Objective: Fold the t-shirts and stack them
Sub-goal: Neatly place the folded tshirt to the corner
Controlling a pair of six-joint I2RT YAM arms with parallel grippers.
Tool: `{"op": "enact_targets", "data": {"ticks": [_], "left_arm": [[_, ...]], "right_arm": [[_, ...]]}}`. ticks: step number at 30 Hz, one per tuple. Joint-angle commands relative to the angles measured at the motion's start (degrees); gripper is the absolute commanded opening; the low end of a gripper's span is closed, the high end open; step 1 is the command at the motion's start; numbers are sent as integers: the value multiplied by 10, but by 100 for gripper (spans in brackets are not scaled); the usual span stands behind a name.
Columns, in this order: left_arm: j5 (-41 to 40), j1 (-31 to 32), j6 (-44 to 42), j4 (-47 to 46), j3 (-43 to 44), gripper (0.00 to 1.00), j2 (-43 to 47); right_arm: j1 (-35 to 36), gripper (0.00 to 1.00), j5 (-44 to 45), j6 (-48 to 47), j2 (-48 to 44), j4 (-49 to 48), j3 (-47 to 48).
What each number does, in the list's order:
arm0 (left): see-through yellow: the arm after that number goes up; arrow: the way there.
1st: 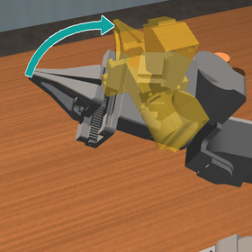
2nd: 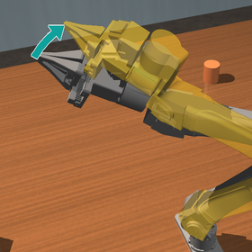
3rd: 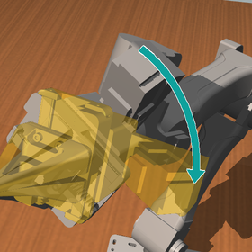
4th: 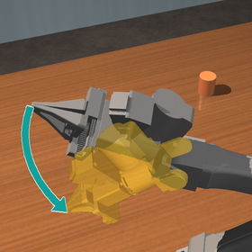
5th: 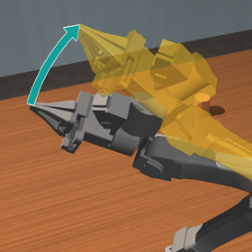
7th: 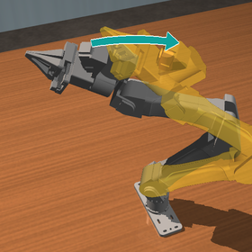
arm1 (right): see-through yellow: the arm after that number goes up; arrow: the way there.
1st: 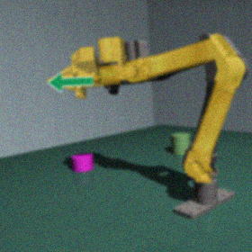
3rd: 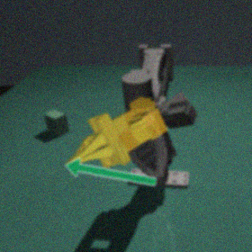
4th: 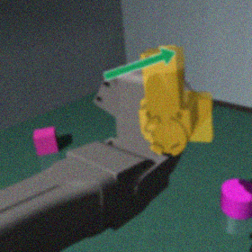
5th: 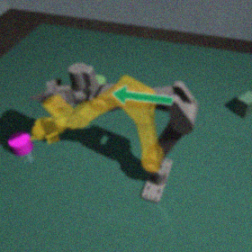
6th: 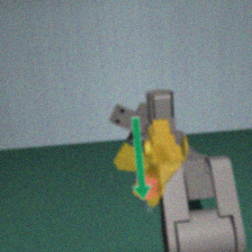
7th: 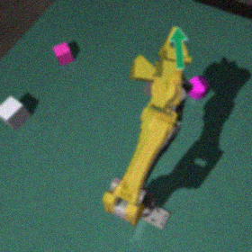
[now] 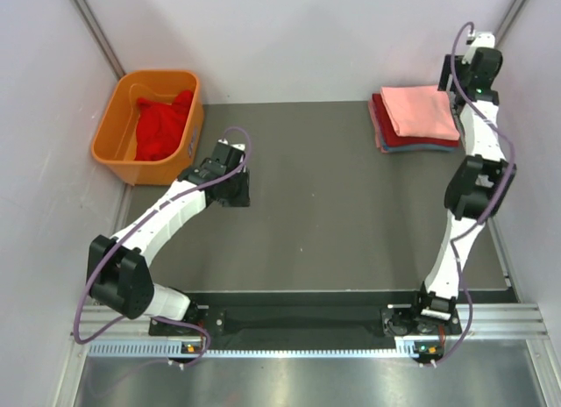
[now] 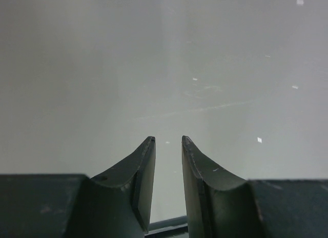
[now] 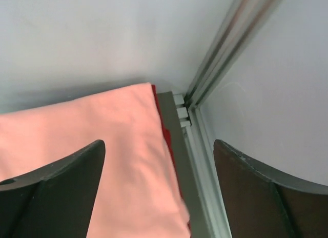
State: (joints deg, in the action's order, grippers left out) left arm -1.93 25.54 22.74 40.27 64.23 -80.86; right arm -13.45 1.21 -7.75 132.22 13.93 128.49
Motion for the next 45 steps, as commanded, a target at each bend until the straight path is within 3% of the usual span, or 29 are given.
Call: {"op": "enact_targets", "data": {"ticks": [1, 3, 4, 6, 8, 9, 23, 31, 39, 45], "left_arm": [[57, 2, 9, -34, 39, 33, 8], [67, 2, 10, -45, 43, 33, 13], [76, 2, 9, -48, 45, 33, 16], [100, 2, 12, -64, 40, 33, 24], [117, 1, 16, -78, 33, 33, 32], [133, 2, 19, -79, 28, 33, 34], [164, 1, 30, -95, -2, 33, 40], [162, 1, 34, -92, -10, 33, 38], [149, 1, 34, -87, 21, 33, 40], [134, 0, 19, -100, 84, 32, 47]], "right_arm": [[-1, 87, -27, 80, -187, 18, -74], [-1, 85, -66, 103, -228, 28, -122], [-1, 74, -80, 113, -244, 27, -146], [-1, 30, -130, 137, -274, 23, -205], [0, 4, -153, 154, -280, 27, -228], [1, 0, -162, 164, -274, 41, -234], [54, 0, -231, 165, -174, 35, -310], [61, 0, -187, 151, -175, 62, -333], [98, 6, -201, 193, -295, 140, -335], [197, 13, -199, 255, -491, 145, -480]]}}
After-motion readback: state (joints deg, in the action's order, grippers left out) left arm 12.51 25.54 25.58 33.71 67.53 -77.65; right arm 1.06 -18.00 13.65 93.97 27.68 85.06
